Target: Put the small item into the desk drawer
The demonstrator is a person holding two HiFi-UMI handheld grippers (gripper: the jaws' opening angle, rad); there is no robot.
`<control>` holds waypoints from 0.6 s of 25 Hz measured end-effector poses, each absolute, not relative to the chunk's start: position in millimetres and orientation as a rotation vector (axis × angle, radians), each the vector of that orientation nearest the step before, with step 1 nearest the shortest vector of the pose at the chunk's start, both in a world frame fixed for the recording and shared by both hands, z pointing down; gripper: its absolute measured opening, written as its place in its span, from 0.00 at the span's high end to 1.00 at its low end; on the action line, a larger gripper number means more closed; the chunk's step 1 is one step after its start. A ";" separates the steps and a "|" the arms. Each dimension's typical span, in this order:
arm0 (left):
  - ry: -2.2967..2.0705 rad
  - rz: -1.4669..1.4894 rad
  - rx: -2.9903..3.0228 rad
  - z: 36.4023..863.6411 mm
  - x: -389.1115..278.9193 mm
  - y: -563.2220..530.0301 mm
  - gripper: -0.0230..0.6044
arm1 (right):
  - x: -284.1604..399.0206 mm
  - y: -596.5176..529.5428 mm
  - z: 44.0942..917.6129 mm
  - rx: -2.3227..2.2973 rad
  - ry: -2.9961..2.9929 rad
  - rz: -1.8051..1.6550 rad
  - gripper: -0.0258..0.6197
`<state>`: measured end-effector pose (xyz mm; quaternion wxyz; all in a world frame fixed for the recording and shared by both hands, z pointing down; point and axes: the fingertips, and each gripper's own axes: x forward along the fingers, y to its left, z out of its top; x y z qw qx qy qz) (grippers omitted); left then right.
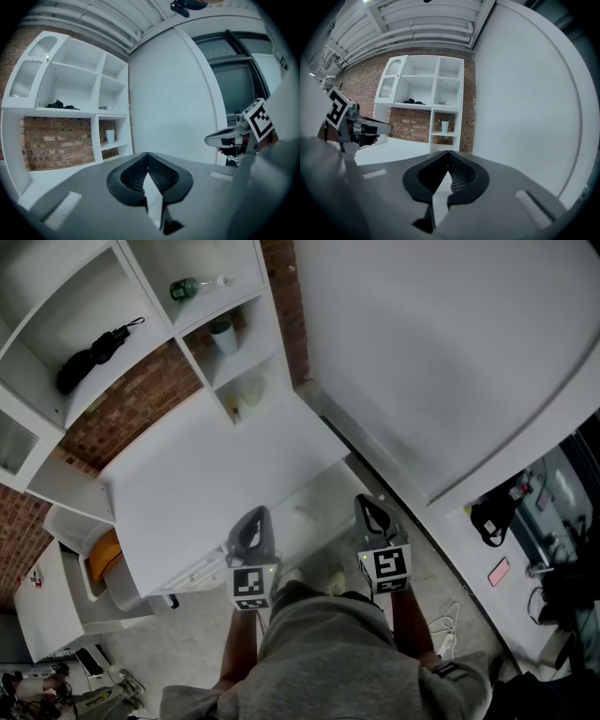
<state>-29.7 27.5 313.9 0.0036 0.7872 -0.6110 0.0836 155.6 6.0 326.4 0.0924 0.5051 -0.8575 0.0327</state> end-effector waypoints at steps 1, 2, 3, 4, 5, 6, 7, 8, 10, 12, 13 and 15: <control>-1.915 0.261 2.468 313.8 -29.6 27.7 0.94 | 155.6 6.2 326.6 1.499 -2.546 0.097 0.96; -1.915 0.259 2.467 313.8 -29.4 28.0 0.94 | 155.5 6.6 326.8 1.498 -2.546 0.098 0.96; -1.915 0.258 2.467 313.9 -29.5 28.1 0.94 | 155.0 6.8 326.9 1.495 -2.546 0.098 0.96; -1.916 0.258 2.465 314.2 -30.0 28.0 0.94 | 154.2 6.9 327.1 1.492 -2.546 0.100 0.96; -1.918 0.258 2.463 314.5 -30.6 27.7 0.94 | 153.1 6.9 327.0 1.490 -2.546 0.103 0.96; -1.918 0.259 2.461 314.7 -31.2 27.4 0.94 | 152.1 6.8 326.7 1.488 -2.548 0.108 0.96; -1.917 0.259 2.461 314.8 -31.4 27.1 0.94 | 151.3 6.8 326.7 1.486 -2.548 0.111 0.96; -1.915 0.258 2.461 314.7 -31.3 27.1 0.94 | 150.8 6.9 327.2 1.481 -2.549 0.111 0.96; -1.913 0.256 2.462 314.6 -31.2 27.0 0.94 | 150.1 6.8 328.7 1.473 -2.547 0.107 0.96; -1.911 0.258 2.462 315.6 -31.8 27.0 0.94 | 149.3 6.4 329.2 1.471 -2.546 0.104 0.96; -1.910 0.257 2.461 316.1 -32.0 27.1 0.94 | 149.1 6.3 328.9 1.474 -2.548 0.105 0.96; -1.908 0.257 2.459 316.9 -32.2 27.0 0.94 | 149.5 5.9 328.6 1.482 -2.551 0.107 0.96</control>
